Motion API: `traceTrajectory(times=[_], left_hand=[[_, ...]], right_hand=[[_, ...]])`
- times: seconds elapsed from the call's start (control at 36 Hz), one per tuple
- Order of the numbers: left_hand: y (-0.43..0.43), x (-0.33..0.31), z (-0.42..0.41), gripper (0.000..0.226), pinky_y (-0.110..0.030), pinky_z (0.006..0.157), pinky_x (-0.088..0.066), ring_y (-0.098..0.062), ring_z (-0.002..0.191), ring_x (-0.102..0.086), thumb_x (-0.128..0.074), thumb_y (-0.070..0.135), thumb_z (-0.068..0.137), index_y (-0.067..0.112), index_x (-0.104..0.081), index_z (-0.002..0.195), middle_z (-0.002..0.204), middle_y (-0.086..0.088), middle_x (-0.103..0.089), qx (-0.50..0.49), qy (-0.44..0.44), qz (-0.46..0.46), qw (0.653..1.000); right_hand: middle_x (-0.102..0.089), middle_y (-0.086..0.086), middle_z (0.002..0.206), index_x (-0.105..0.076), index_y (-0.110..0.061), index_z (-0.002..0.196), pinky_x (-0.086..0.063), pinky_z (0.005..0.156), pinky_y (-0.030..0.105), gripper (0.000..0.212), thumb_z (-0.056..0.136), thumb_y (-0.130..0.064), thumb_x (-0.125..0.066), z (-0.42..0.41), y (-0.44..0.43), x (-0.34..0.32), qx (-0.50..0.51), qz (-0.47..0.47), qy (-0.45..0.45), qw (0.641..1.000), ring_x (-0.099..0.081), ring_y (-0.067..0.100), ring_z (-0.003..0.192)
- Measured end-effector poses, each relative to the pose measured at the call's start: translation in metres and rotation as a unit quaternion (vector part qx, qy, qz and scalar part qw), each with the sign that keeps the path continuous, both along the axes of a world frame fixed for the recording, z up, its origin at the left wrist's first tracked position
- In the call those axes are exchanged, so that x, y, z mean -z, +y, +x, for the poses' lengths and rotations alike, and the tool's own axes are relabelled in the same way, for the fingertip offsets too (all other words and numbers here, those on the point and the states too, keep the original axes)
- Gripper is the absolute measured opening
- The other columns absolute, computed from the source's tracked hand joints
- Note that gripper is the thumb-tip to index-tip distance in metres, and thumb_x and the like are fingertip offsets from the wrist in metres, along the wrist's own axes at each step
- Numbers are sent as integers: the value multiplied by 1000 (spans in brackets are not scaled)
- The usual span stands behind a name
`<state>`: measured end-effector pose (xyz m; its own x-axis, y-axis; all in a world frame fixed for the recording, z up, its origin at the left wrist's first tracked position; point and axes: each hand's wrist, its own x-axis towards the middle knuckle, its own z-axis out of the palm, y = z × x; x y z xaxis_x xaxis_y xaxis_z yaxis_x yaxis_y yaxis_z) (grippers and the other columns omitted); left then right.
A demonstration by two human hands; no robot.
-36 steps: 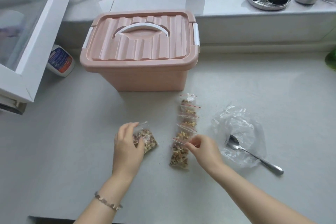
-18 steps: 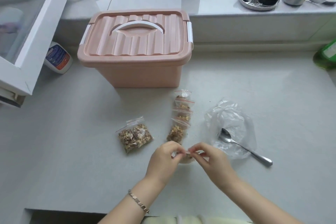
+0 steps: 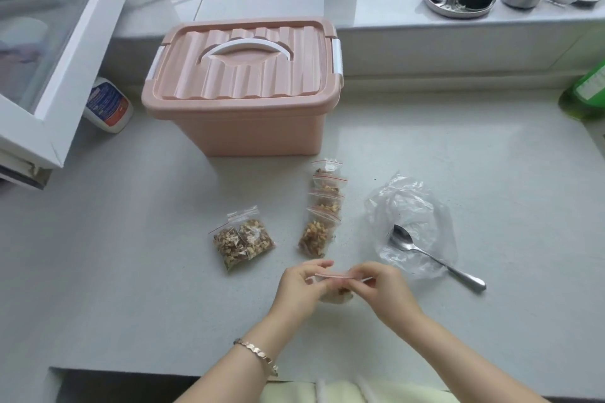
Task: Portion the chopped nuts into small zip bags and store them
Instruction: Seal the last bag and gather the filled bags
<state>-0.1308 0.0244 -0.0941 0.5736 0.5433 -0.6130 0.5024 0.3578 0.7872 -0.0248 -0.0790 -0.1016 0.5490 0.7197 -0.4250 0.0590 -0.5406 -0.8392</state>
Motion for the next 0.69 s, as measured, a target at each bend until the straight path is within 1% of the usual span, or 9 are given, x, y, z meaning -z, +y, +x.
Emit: traceTrajectory(times=[0.06, 0.08, 0.17, 0.25, 0.31, 0.39, 0.44, 0.56, 0.69], left_hand=[[1, -14, 0, 10, -17, 63, -51, -7, 65, -68, -69, -5, 75, -6, -69, 84, 73, -2, -71, -27, -40, -40, 998], [2, -20, 0, 7, -18, 63, -50, -8, 64, -68, -68, -4, 75, -4, -69, 81, 69, -2, -72, -28, -51, -32, 998], [4, -41, 0, 6, -17, 67, -51, -9, 69, -68, -68, -2, 75, 4, -70, 76, 71, -2, -73, -47, -94, -13, 994], [5, -63, 1, 5, -15, 65, -51, -9, 67, -67, -67, -3, 74, 2, -70, 74, 68, -3, -72, -65, -131, 3, 989], [6, -75, 2, 5, -16, 64, -51, -10, 67, -67, -67, -3, 73, 1, -70, 73, 68, -4, -72, -66, -150, 8, 986], [8, -85, 1, 10, -16, 59, -50, -8, 63, -65, -69, 1, 71, 10, -71, 68, 65, -1, -71, -87, -149, 12, 985], [8, -89, 1, 4, -17, 59, -50, -9, 62, -64, -71, 9, 65, 13, -72, 65, 65, -2, -71, -91, -148, 5, 985], [8, -95, 1, 13, -22, 65, -53, -12, 66, -66, -70, 19, 58, 11, -72, 68, 68, -6, -72, -77, -148, -7, 986], [6, -99, 0, 17, -20, 63, -52, -12, 67, -67, -70, 18, 58, 8, -72, 71, 69, -7, -72, -72, -141, -1, 987]], right_hand=[[-63, -12, 55, -63, -26, 60, -41, 56, 9, 26, 76, -8, -73, 3, 2, -16, 14, 19, 24, 999, -57, -4, 54], [-63, -12, 54, -64, -24, 61, -40, 55, 9, 23, 76, -9, -73, 4, 4, -25, 21, 33, 39, 998, -57, -4, 54], [-65, -11, 52, -68, -20, 65, -39, 53, 8, 17, 75, -7, -72, 7, 7, -55, 36, 84, 92, 992, -55, -4, 50], [-68, -4, 57, -70, -23, 63, -42, 51, 14, 21, 76, -6, -71, 7, 9, -76, 47, 114, 89, 988, -54, 1, 51], [-68, -1, 59, -71, -18, 67, -43, 49, 14, 18, 77, -4, -70, 7, 9, -88, 63, 129, 99, 985, -56, 2, 51], [-66, 0, 57, -69, -8, 70, -42, 47, 13, 10, 79, -4, -68, 9, 8, -103, 84, 145, 130, 977, -53, 0, 46], [-66, 1, 57, -69, -7, 70, -42, 47, 13, 10, 79, -4, -67, 10, 7, -109, 85, 148, 137, 976, -52, -1, 45], [-67, 4, 58, -70, -6, 68, -42, 47, 14, 11, 78, -3, -67, 12, 6, -114, 84, 148, 145, 975, -55, 1, 49], [-65, 4, 55, -70, -9, 61, -40, 45, 15, 17, 76, 1, -68, 14, 5, -112, 94, 154, 128, 975, -54, 3, 49]])
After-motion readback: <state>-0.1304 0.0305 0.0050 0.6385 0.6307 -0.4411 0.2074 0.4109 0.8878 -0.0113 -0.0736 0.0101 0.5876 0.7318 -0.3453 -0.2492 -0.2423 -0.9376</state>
